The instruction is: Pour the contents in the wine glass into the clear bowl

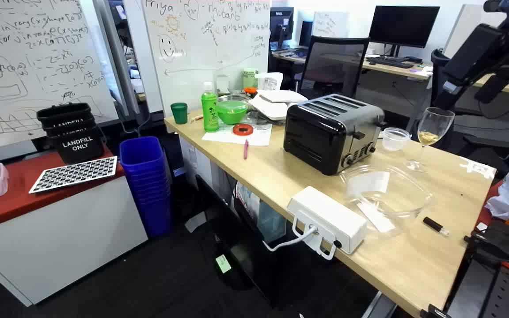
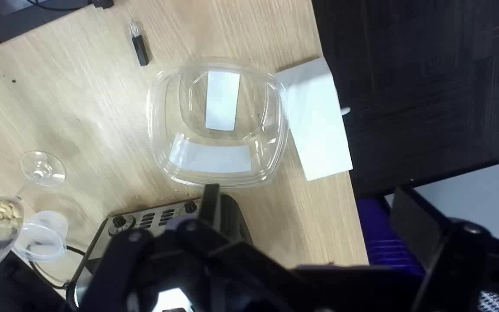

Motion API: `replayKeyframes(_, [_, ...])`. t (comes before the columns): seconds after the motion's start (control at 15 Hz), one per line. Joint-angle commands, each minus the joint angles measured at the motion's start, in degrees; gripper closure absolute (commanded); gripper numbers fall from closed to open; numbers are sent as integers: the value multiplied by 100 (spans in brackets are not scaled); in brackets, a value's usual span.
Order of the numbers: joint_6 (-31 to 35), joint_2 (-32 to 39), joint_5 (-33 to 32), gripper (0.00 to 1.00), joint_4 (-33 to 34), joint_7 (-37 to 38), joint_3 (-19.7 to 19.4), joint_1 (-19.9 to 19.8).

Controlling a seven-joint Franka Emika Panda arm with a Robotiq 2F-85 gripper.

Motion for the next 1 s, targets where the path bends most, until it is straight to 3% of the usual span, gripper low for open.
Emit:
replayKeyframes(0.0, [-22, -5, 32, 0, 8, -32, 30, -40])
replayKeyframes(0.67, [-23, -4, 32, 0, 6, -32, 30, -40])
replayKeyframes(0.93, [-185, 251, -751, 0, 176, -38, 410, -305])
